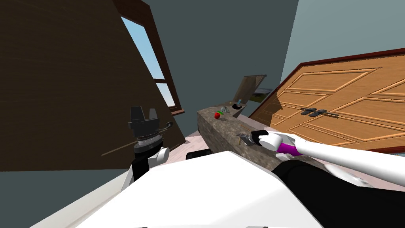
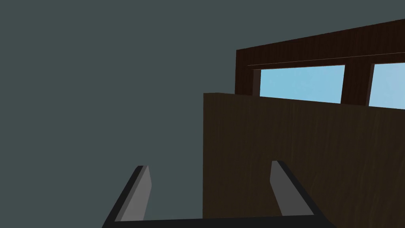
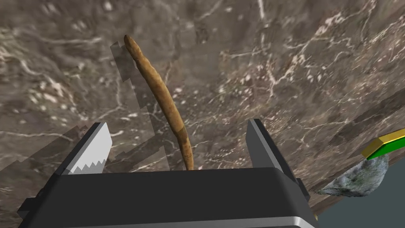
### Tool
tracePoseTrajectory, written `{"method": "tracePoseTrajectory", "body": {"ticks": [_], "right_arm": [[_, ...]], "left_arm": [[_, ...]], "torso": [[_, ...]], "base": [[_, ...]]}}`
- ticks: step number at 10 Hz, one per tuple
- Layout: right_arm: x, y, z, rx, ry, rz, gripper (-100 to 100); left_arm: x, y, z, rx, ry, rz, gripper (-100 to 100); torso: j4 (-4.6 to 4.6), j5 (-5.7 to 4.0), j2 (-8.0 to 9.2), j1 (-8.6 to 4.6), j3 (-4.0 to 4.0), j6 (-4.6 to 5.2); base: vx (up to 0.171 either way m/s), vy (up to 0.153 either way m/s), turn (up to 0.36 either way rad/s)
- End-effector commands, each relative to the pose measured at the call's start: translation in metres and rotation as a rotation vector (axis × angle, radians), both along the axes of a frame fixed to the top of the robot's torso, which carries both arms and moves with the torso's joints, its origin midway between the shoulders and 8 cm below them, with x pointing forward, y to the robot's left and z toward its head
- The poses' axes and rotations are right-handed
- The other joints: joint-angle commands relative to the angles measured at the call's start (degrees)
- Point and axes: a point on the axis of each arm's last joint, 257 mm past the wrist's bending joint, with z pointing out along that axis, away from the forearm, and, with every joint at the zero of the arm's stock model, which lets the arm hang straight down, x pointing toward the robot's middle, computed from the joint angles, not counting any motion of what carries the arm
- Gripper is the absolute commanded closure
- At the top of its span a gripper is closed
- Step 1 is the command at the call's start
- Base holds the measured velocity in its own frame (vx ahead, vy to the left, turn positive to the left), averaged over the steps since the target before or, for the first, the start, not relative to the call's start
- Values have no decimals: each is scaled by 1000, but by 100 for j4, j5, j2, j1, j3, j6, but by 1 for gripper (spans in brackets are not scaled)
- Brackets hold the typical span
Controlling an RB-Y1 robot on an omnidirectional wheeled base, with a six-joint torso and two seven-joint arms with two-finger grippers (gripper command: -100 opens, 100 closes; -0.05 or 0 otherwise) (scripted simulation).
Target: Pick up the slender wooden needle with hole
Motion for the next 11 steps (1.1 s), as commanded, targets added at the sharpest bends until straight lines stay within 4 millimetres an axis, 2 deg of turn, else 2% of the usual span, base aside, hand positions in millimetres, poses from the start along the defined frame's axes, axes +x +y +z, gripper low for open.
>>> {"method": "tracePoseTrajectory", "body": {"ticks": [1,2,7,8,9,10,11], "right_arm": [[-15,-5,-3,-14,69,-3,-100],[-15,-5,-3,-15,70,-2,-100],[-53,-14,-7,-48,229,-13,-100],[-46,-12,-7,-43,206,-9,-100],[-47,-12,-7,-45,211,-11,0],[-53,-17,-9,-58,208,-21,-100],[-53,-17,-9,-55,206,-32,-100]], "left_arm": [[0,0,0,0,0,0,0],[0,0,0,0,0,0,0],[0,0,0,0,0,0,0],[0,0,0,0,0,0,0],[0,0,0,0,0,0,0],[0,0,0,0,0,0,0],[0,0,0,0,0,0,0]], "torso": [[0,0,0,0,0,0],[0,-1,0,-1,0,-1],[-1,-1,-5,-2,-2,4],[0,-4,-3,-12,-1,5],[1,-2,1,4,1,8],[1,3,2,20,2,8],[1,5,3,27,2,5]], "base": [[1,-79,310],[1,-53,99],[6,-71,172],[0,-58,34],[1,-10,-3],[-4,-4,103],[-5,-3,59]]}}
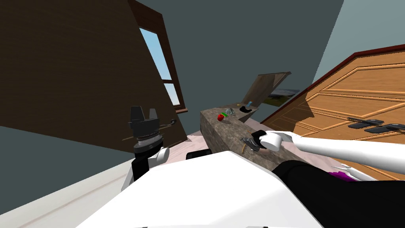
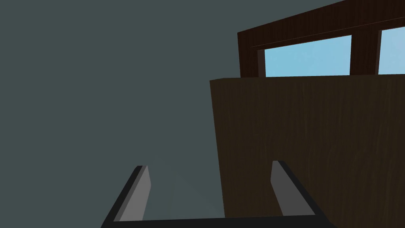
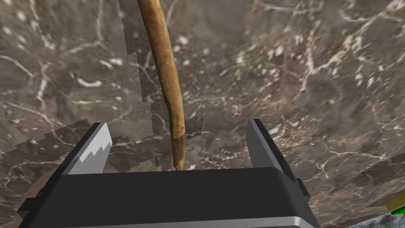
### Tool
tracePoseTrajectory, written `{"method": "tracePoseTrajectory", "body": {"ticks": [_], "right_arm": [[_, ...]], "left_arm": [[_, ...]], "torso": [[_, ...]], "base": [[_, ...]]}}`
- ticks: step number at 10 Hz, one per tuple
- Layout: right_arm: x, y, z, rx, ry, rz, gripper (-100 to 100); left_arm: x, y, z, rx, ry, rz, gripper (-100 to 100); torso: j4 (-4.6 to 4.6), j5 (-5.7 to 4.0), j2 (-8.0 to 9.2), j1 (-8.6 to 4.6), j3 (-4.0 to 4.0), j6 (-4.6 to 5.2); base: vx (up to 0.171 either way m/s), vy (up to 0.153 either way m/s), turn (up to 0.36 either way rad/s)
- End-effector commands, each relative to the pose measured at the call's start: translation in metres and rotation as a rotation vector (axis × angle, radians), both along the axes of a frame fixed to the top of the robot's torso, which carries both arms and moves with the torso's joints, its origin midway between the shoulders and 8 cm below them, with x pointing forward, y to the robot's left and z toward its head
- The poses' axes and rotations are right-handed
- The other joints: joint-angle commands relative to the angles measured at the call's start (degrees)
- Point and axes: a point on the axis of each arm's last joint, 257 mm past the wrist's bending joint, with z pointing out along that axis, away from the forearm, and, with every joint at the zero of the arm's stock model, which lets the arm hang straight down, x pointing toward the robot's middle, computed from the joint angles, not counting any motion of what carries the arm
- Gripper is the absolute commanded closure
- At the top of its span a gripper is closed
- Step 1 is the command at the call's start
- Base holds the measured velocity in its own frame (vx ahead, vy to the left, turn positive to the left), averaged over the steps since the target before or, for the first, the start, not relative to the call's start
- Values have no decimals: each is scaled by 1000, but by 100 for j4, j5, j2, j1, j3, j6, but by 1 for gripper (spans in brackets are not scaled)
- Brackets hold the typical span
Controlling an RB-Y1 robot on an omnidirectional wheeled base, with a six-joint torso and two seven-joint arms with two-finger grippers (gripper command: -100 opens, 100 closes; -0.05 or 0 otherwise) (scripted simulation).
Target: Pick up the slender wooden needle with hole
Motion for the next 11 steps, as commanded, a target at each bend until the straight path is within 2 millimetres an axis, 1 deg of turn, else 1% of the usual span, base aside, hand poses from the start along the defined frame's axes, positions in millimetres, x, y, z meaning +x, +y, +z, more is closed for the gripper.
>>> {"method": "tracePoseTrajectory", "body": {"ticks": [1,2,3,4,5,7,8,9,10,11], "right_arm": [[-7,-6,-3,-13,-3,-1,-100],[-7,-6,-3,-10,-8,-26,-100],[-13,-10,-5,-21,-6,-14,-100],[-13,-10,-5,-17,-12,-43,-100],[-20,-13,-7,-25,-10,-31,-100],[-20,-13,-7,-21,-15,-58,-100],[-27,-16,-9,-27,-12,-47,-100],[-27,-16,-9,-23,-17,-73,-100],[-34,-17,-11,-25,-13,-61,-100],[-34,-17,-11,-22,-18,-86,-100]], "left_arm": [[0,0,0,0,0,0,0],[0,0,0,0,0,0,0],[0,0,0,0,0,0,0],[0,0,0,0,0,0,0],[0,0,0,0,0,0,0],[0,0,0,0,0,0,0],[0,0,0,0,0,0,0],[0,0,0,0,0,0,0],[0,0,0,0,0,0,0],[0,0,0,0,0,0,0]], "torso": [[0,0,0,0,0,0],[0,0,1,2,0,-2],[0,0,1,2,0,0],[0,1,0,3,0,-2],[0,1,0,2,0,1],[0,0,1,1,1,1],[0,1,0,2,0,1],[0,1,0,2,0,-2],[0,1,0,2,0,1],[0,1,0,2,0,-1]], "base": [[-7,1,97],[-5,0,59],[-5,2,100],[-5,-1,49],[-6,1,92],[-3,-1,27],[-4,1,103],[-4,-2,61],[-6,1,98],[-5,-1,50]]}}
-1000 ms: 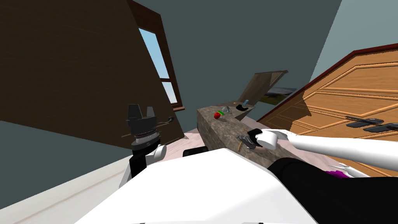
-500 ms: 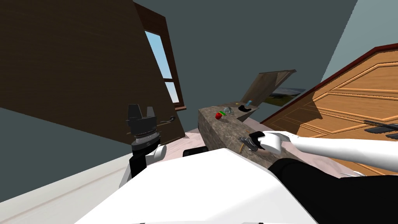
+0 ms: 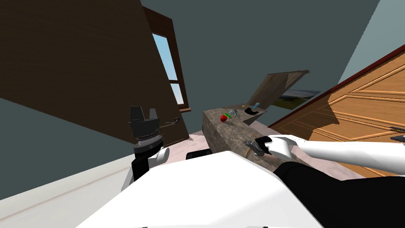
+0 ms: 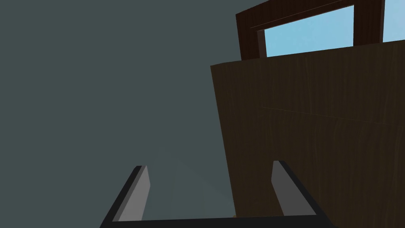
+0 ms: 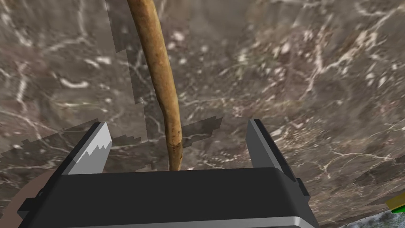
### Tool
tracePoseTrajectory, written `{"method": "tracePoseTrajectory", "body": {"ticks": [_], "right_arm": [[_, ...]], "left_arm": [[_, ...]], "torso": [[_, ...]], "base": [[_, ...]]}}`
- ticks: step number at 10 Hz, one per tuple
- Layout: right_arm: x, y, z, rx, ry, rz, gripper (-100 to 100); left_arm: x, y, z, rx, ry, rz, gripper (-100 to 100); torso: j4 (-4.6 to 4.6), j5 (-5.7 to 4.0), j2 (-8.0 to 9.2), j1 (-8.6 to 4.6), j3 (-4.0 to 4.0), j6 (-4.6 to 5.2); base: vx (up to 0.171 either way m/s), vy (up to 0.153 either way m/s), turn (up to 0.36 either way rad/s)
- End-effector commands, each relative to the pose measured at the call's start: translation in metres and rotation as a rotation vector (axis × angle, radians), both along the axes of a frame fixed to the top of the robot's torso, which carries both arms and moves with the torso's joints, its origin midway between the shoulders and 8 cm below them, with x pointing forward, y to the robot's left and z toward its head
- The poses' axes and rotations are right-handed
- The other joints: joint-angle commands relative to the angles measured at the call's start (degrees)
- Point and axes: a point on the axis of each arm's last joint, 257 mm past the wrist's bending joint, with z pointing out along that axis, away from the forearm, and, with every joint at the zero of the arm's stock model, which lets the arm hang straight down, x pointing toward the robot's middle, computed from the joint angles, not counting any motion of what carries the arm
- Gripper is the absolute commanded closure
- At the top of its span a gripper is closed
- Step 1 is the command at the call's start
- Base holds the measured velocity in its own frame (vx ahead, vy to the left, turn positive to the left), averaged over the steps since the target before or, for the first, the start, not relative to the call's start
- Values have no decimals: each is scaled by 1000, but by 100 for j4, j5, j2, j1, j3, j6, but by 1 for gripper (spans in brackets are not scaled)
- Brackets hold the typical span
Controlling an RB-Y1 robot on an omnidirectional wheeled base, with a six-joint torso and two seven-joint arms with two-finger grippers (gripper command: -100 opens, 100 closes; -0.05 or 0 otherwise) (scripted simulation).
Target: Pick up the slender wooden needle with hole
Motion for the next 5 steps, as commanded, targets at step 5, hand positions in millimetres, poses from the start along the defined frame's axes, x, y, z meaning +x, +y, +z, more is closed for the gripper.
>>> {"method": "tracePoseTrajectory", "body": {"ticks": [5], "right_arm": [[-25,-1,-6,17,10,-12,-100]], "left_arm": [[0,0,0,0,0,0,0]], "torso": [[0,0,0,0,0,0]], "base": [[-6,0,76]]}}
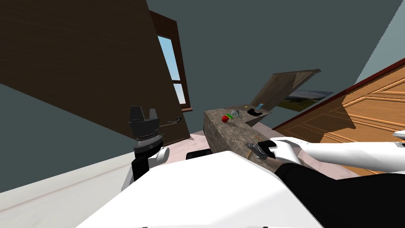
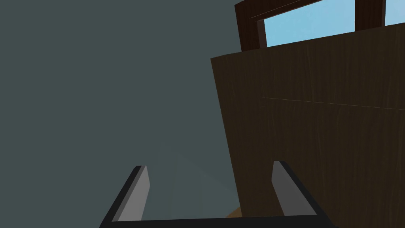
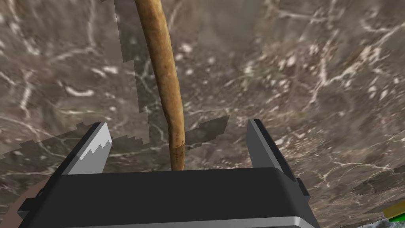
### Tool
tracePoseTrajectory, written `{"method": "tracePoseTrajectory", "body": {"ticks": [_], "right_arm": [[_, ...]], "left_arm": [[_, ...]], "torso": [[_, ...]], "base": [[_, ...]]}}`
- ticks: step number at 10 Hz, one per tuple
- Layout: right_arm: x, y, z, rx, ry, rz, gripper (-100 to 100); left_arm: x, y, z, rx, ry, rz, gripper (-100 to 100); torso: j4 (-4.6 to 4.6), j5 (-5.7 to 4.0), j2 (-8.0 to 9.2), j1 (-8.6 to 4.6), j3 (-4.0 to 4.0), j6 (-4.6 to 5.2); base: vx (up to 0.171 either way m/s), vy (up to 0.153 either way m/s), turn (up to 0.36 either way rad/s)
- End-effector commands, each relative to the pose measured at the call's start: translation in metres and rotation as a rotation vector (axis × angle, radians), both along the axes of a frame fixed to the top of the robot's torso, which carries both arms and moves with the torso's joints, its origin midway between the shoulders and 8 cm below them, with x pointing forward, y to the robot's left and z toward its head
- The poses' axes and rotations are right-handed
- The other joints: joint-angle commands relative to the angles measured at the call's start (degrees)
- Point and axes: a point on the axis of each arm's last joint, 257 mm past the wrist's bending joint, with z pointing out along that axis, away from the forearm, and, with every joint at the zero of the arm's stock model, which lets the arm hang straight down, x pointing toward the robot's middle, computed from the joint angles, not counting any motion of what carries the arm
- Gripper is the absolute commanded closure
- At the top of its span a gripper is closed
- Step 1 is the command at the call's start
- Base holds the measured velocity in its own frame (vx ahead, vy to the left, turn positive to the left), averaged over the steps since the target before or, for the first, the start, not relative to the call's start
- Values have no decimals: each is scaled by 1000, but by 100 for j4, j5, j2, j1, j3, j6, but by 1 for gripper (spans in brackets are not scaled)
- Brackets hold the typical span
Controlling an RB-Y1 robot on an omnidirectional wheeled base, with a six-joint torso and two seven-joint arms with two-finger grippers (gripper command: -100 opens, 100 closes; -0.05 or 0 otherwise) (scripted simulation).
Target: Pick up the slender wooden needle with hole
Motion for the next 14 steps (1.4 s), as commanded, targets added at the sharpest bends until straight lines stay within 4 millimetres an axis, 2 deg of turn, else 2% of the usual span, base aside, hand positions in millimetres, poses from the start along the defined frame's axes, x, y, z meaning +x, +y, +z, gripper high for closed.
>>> {"method": "tracePoseTrajectory", "body": {"ticks": [1,2,5,6,10,11,12,14], "right_arm": [[-3,0,-1,10,-7,-37,-100],[-12,1,-3,18,4,-23,-100],[-12,1,-3,19,1,-41,-100],[-12,1,-3,20,-1,-45,100],[-12,1,-3,20,0,-42,100],[-12,1,-3,20,0,-42,0],[-3,0,-1,10,-7,-37,100],[-3,0,-1,11,-9,-47,100]], "left_arm": [[0,0,0,0,0,0,0],[0,0,0,0,0,0,0],[0,0,0,0,0,0,0],[0,0,0,0,0,0,0],[0,0,0,0,0,0,0],[0,0,0,0,0,0,0],[0,0,0,0,0,0,0],[0,0,0,0,0,0,0]], "torso": [[0,0,0,0,0,0],[0,0,0,-1,0,1],[0,0,0,-1,0,3],[0,0,-1,-1,0,2],[0,-3,-4,-3,-2,4],[0,-3,-4,-3,-2,4],[0,-3,-4,-3,-2,4],[1,-2,-5,-2,-2,5]], "base": [[-5,-1,71],[-5,0,96],[-2,0,17],[0,0,0],[0,0,0],[0,0,0],[5,-1,-121],[4,2,-20]]}}
